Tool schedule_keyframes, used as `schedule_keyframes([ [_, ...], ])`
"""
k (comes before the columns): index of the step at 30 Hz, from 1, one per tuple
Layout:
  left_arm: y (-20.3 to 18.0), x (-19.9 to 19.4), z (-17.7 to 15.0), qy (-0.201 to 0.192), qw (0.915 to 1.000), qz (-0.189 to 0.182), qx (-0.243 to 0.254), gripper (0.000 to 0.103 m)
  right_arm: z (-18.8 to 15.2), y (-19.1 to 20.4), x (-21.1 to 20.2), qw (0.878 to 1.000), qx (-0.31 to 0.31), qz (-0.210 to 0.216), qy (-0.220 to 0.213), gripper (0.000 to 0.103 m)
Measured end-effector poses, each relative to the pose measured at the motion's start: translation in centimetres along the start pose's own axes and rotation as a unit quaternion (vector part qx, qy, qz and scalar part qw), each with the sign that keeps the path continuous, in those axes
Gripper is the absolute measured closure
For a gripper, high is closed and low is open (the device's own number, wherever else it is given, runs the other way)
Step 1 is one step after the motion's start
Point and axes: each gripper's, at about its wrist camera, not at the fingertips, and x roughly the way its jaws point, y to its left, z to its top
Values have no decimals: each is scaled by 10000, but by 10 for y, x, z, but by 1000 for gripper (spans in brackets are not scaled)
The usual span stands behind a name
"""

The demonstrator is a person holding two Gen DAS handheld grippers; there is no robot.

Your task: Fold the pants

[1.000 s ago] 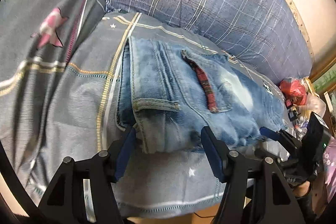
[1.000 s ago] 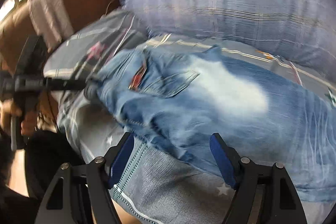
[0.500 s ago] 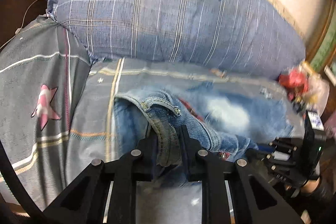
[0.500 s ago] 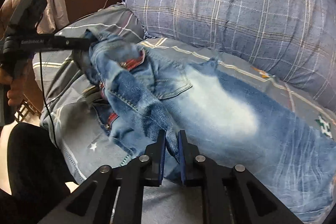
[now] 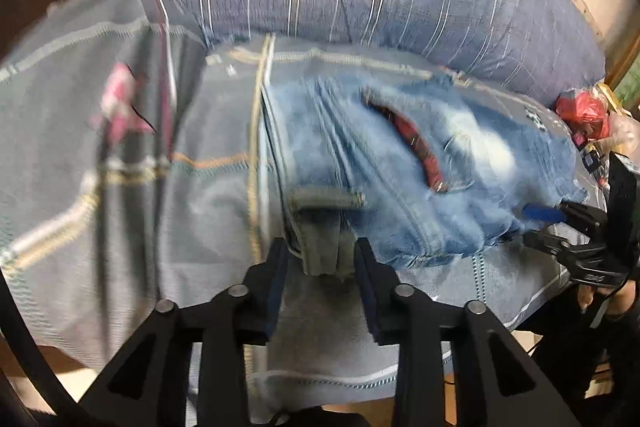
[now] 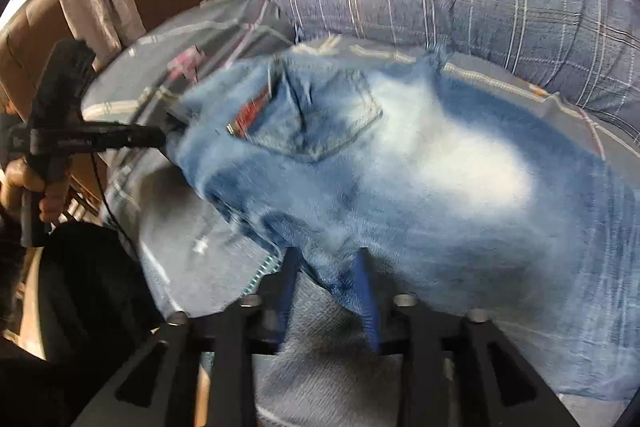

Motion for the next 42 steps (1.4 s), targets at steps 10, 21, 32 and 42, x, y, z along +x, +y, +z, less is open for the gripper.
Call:
schedule_keyframes([
  [10, -49, 30, 24, -116, 9986, -512, -71, 62, 30, 5, 16, 9976, 574, 38, -377, 38],
  [21, -58, 36, 10, -81, 9998, -162, -106, 63, 6, -10, 12, 9950, 846, 357, -382, 37],
  [32, -172, 49, 41, -317, 9951, -537, 762, 63, -86, -132, -143, 9517, 2487, -1328, -1216, 37],
  [42, -275, 125, 32, 443, 9847, -717, 1524, 63, -151, -232, -173, 8778, 4271, -1705, -1342, 57],
])
